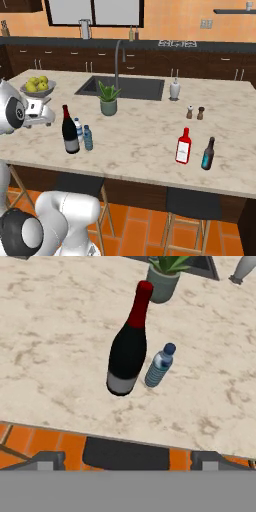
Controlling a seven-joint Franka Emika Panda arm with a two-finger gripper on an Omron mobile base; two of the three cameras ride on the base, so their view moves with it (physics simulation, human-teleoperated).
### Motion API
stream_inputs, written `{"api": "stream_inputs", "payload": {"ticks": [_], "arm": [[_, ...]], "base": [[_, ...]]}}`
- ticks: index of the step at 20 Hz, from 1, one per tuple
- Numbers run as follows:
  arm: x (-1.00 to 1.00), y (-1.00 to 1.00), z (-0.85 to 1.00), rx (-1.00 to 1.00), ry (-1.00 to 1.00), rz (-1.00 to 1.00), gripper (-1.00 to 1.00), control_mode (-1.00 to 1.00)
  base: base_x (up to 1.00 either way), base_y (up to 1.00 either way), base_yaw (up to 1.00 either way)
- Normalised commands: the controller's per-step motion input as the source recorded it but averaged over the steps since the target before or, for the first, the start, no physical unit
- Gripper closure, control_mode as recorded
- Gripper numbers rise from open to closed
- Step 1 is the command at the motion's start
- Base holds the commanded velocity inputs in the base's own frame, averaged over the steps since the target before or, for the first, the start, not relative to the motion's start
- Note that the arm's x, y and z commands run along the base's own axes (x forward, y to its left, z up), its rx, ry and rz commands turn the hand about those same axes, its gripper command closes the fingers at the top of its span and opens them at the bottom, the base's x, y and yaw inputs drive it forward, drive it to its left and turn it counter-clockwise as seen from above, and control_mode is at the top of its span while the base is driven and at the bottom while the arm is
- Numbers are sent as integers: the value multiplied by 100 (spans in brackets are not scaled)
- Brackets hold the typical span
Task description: Move the plastic bottles in the middle to the plastics group, and the glass bottles in the middle to the glass group.
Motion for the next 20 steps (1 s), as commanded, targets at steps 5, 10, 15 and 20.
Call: {"api": "stream_inputs", "payload": {"ticks": [5, 10, 15, 20], "arm": [[3, -4, 0, 6, -3, 0, -100, -100], [13, 0, 0, 13, 0, 3, -100, -100], [27, -1, 14, 3, 6, 4, -100, -100], [32, -26, 0, 0, 10, 5, -100, -100]], "base": [[0, 0, 0], [0, 0, 0], [0, 0, 0], [0, 0, 0]]}}
